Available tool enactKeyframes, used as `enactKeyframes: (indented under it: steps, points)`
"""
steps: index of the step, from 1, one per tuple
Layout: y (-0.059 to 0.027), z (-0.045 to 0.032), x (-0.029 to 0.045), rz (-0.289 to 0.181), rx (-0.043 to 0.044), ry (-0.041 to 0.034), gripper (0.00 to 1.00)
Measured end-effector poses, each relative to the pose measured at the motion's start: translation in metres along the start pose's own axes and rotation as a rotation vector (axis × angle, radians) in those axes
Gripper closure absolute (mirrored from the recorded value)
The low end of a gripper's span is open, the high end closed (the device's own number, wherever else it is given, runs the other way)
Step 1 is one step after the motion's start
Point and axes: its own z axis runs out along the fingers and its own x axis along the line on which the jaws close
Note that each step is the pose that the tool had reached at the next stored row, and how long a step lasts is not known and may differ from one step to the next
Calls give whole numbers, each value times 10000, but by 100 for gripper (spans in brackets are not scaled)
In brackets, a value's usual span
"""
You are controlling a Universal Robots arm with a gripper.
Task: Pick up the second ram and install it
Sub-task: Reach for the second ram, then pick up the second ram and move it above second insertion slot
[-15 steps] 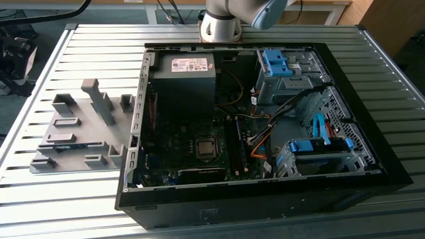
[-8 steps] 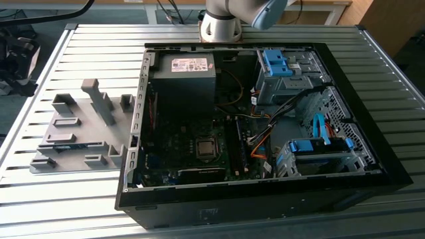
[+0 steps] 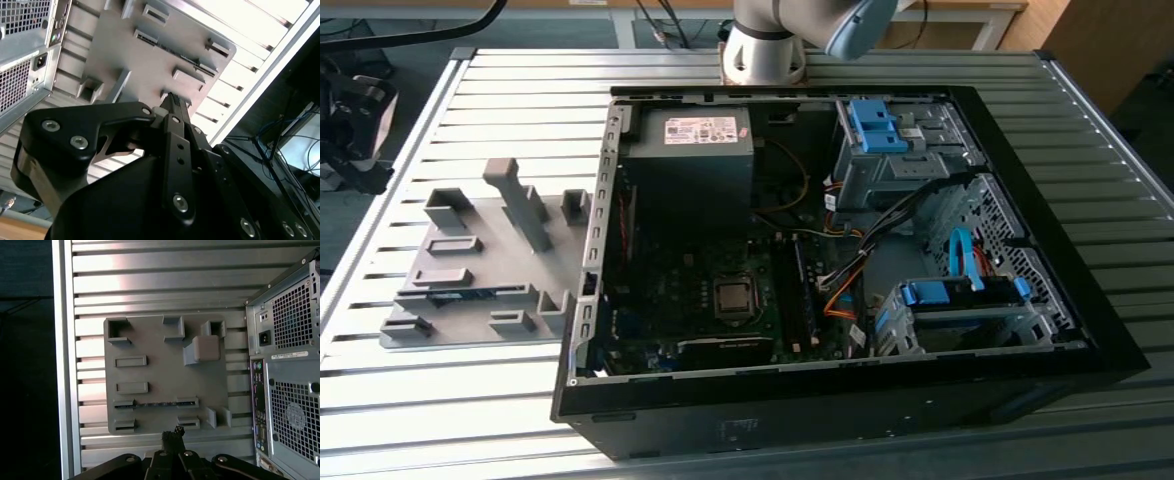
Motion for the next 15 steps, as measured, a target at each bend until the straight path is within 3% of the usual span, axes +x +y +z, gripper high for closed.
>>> enactKeyframes:
  steps: [15]
  points:
    - [0, 0, 0, 1, 0, 5, 89]
